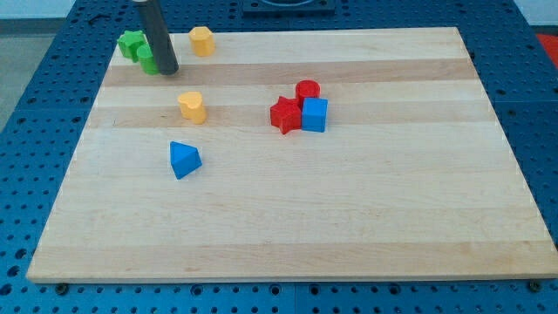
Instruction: Point at the red circle
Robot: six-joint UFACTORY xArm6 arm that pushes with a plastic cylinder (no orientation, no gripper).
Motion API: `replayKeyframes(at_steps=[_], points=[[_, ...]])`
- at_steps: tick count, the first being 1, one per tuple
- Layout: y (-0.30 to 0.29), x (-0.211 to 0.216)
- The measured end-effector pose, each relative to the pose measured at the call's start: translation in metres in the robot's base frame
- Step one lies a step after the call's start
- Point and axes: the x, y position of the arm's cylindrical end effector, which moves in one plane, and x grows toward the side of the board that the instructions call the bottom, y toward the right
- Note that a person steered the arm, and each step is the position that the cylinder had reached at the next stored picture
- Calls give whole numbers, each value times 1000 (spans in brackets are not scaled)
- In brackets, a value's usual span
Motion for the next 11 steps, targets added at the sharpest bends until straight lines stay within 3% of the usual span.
replayKeyframes(at_steps=[2,6,9,11], points=[[-31,-13],[-15,5],[164,10],[228,47]])
